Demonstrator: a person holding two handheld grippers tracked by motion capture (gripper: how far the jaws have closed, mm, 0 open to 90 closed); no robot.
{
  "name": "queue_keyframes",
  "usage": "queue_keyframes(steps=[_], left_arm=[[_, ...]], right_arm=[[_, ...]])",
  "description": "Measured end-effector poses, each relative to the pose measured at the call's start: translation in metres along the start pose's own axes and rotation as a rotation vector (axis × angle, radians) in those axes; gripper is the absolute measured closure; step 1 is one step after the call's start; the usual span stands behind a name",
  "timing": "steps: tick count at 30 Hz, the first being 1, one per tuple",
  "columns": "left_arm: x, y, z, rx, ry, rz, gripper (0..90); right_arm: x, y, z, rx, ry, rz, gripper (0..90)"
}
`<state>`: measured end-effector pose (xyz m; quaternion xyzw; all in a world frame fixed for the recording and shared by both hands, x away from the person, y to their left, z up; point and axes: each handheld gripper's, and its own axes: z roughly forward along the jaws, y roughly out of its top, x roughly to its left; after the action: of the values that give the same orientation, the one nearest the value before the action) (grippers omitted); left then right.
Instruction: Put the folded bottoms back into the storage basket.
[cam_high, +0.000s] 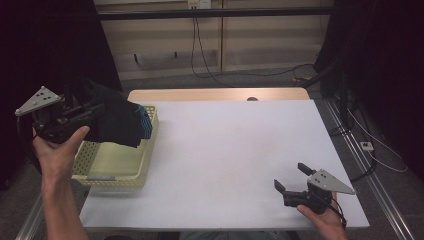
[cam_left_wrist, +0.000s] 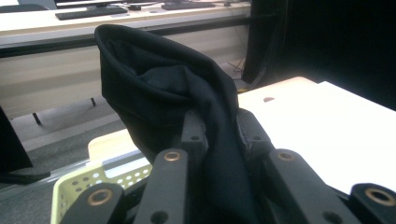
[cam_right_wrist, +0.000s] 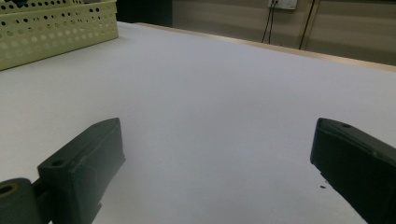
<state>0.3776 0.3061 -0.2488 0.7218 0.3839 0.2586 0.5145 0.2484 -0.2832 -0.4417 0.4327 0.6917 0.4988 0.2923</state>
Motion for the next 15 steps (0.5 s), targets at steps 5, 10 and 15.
queue_keyframes(steps=[5,10,15], left_arm=[[0.0032,-0.0018,-0.005,-0.001,0.003,0.013,76.4],[0.0042,-0.0035,-0.0021,0.028,0.02,0.017,76.4],[0.0082,-0.007,0.0006,0.036,0.037,0.01,76.4]], right_arm=[[-0.0005,0.0002,-0.0002,-0.003,-0.001,0.003,2.5],[-0.0003,0.0002,0.0001,-0.002,-0.001,0.0,2.5],[-0.0005,0.0002,-0.0002,-0.003,-0.001,0.003,2.5]])
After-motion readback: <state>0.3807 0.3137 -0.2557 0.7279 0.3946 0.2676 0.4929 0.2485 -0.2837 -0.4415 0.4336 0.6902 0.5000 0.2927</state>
